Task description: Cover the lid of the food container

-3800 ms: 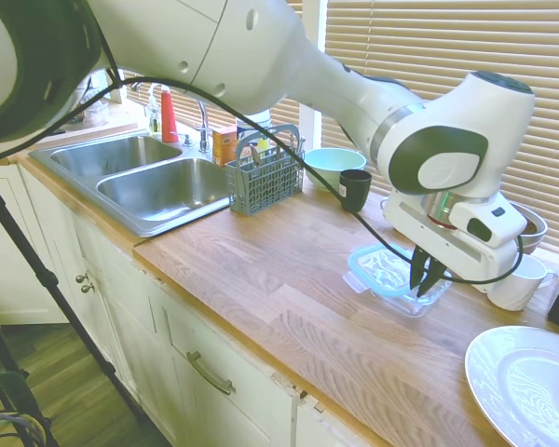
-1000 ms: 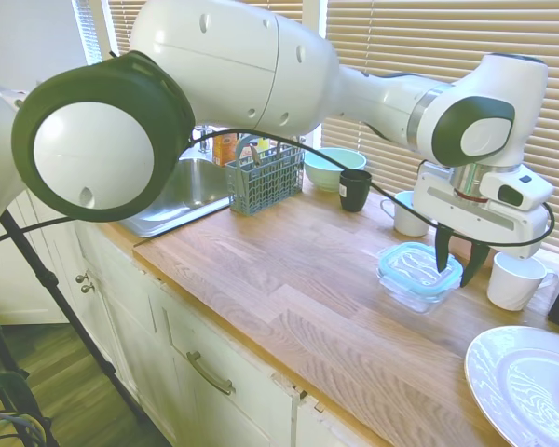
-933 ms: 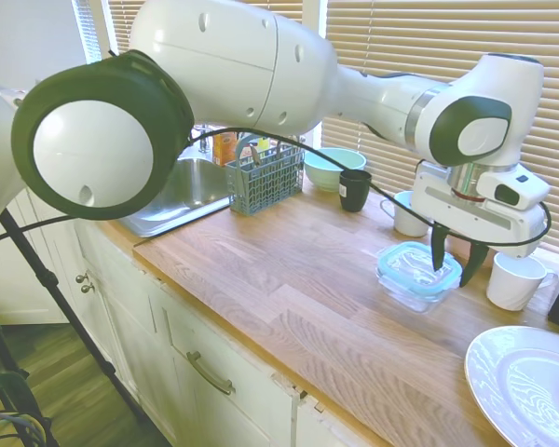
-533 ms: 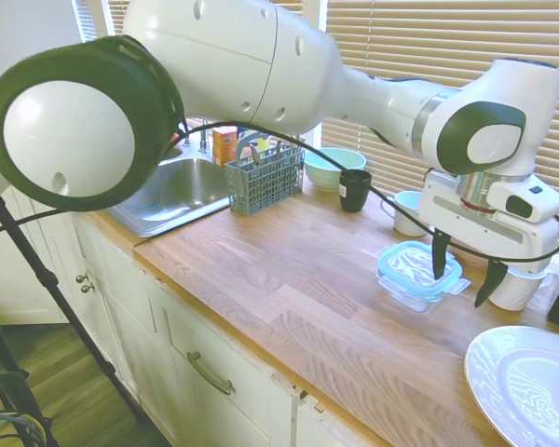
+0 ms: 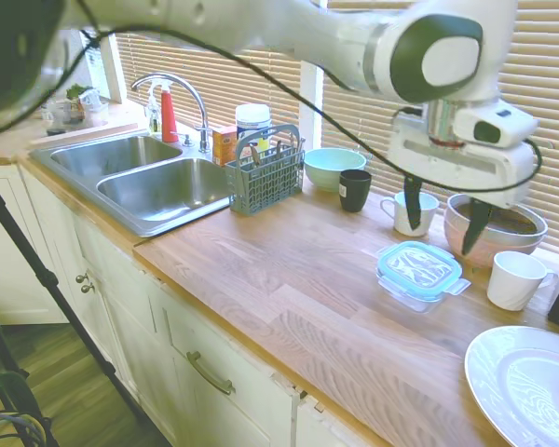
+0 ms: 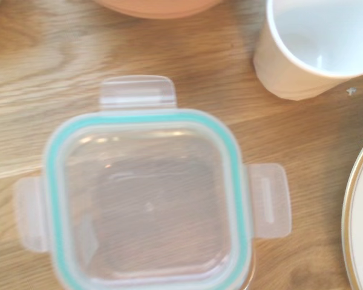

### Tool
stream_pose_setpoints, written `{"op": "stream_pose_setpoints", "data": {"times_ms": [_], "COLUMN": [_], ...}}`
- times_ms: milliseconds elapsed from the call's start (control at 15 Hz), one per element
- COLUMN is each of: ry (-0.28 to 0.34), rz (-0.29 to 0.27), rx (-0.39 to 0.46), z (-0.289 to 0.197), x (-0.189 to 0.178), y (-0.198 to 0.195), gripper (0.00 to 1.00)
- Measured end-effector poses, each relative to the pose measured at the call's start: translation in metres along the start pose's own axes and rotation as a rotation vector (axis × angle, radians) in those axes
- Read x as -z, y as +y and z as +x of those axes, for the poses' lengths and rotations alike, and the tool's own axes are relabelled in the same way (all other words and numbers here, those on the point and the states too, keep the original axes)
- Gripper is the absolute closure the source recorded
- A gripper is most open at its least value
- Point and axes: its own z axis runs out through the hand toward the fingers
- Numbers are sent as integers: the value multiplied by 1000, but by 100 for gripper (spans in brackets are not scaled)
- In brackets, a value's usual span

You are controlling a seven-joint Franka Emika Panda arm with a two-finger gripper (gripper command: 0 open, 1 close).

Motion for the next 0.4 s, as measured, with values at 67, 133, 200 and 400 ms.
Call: {"op": "stream_pose_setpoints", "data": {"times_ms": [67, 133, 200, 400], "ry": [2, 5, 10, 17], "rz": [-2, -8, -17, -32], "rx": [22, 40, 51, 78], "z": [-22, -46, -69, -125], "x": [9, 15, 18, 24], "y": [-9, -19, -28, -44], "gripper": [0, 0, 0, 0]}}
